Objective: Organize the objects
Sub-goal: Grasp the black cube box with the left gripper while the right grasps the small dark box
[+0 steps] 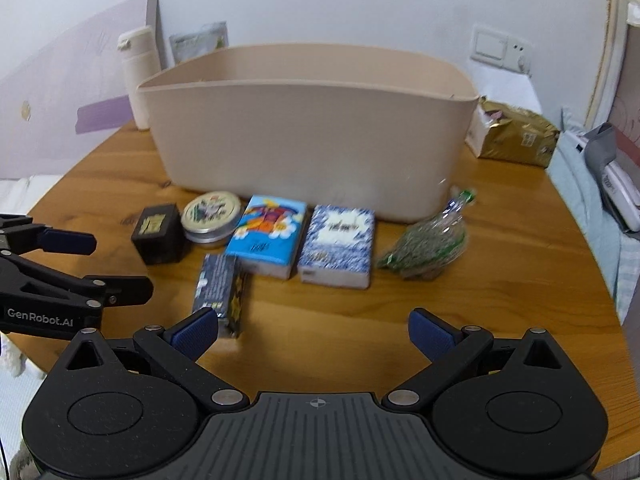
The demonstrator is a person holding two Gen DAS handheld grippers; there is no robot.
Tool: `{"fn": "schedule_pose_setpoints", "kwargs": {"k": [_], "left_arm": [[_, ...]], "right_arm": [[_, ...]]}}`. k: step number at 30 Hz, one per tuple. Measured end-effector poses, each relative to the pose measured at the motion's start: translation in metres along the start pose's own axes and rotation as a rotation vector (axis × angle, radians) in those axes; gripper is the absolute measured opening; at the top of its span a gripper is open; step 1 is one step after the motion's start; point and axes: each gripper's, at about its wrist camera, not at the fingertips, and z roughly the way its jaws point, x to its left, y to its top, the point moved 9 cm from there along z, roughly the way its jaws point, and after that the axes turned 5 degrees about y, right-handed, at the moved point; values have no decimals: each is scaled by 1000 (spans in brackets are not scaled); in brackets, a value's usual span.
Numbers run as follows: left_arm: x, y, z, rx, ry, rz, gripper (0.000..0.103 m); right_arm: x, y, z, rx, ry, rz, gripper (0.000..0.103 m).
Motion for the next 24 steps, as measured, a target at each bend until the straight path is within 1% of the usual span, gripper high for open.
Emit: {"fn": "schedule_pose_setpoints", "kwargs": {"k": [5,8,11,12,14,19,24], "left_arm": [[0,0,2,2,-5,1,86],[3,1,7,8,9,-2,86],[4,2,11,22,-13,-24,86],[5,2,11,24,-19,-29,86],[5,4,12,21,-20,-36,86],[0,10,15,12,-34,-49,86],[-4,16,24,19,-28,-59,86]], "right_arm": [[11,-5,12,46,26,-15,103],[18,-6,16,59,39,-36,103],[21,-6,22,68,43,-44,103],[22,-6,24,71,45,-45,101],[25,-6,28,80,49,-48,100],[29,-1,32,64,40,-70,97],[27,4,34,50,34,-73,92]]}}
